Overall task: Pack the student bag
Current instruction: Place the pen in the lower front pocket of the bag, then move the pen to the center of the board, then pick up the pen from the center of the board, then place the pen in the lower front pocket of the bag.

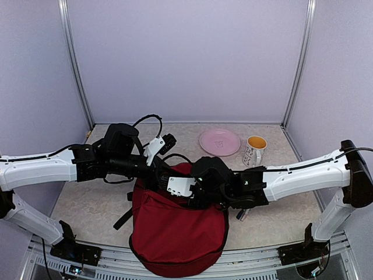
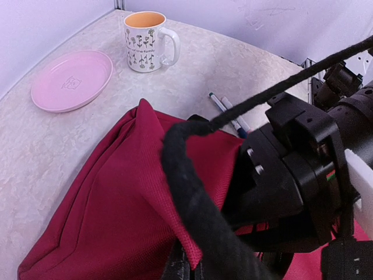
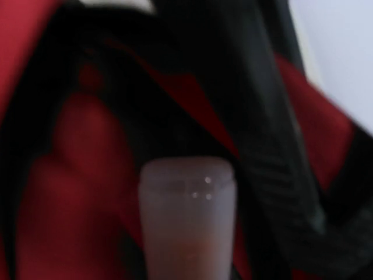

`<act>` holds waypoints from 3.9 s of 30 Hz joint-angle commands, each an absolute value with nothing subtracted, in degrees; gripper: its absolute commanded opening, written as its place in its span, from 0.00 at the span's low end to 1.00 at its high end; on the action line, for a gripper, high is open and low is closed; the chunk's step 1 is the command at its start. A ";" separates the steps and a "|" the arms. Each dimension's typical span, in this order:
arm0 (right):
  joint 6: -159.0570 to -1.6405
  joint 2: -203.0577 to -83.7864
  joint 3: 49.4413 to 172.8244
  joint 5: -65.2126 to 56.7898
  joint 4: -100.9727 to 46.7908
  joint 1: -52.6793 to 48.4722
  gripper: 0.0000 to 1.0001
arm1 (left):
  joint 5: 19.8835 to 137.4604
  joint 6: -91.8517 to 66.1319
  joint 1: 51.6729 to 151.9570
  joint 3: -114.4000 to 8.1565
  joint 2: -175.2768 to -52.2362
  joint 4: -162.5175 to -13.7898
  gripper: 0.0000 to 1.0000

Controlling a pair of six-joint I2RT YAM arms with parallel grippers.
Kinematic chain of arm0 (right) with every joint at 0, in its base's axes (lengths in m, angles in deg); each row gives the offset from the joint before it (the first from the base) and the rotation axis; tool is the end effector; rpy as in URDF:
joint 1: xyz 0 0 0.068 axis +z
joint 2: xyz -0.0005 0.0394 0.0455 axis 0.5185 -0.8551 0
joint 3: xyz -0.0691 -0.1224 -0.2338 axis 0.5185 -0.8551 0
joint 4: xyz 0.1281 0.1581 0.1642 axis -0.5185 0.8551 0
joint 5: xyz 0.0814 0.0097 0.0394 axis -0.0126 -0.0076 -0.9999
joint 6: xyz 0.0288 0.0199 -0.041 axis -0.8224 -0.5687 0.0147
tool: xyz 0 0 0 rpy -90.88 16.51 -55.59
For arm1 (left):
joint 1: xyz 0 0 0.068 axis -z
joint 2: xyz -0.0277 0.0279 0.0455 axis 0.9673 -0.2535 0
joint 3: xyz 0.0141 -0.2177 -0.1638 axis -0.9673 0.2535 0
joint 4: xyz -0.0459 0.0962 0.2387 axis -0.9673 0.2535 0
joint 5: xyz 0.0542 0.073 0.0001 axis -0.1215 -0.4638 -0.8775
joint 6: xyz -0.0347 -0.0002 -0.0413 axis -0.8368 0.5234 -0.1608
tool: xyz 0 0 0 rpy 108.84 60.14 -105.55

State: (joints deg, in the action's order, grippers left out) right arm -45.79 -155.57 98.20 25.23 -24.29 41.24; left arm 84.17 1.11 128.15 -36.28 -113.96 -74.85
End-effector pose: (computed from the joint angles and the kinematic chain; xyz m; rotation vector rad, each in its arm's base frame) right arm 0.1227 0.3443 0.2446 -1.4767 1.5156 0.0516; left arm 0.1729 -0.2422 0.2839 1.1498 1.8777 -0.7644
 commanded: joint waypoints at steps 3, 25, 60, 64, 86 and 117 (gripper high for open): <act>-48.11 -155.14 99.49 32.57 -20.61 41.30 0.51 | 86.14 0.85 128.05 -37.38 -112.67 -77.48 0.00; -124.48 -125.77 92.36 44.65 15.80 30.37 0.77 | 86.64 0.55 127.87 -37.47 -113.94 -77.52 0.00; -123.39 -143.10 73.44 17.72 8.96 14.85 0.51 | 86.49 0.61 127.87 -37.62 -114.11 -77.18 0.00; -123.16 -141.92 74.85 23.02 15.46 14.01 0.50 | 86.49 0.57 127.87 -37.62 -114.02 -77.09 0.00; -118.31 -142.91 72.72 13.05 9.89 9.55 0.28 | 86.32 0.61 127.92 -37.64 -113.30 -77.00 0.00; -95.69 -120.50 82.65 -5.46 -24.84 19.79 0.00 | 85.91 0.71 127.79 -37.64 -113.58 -77.02 0.00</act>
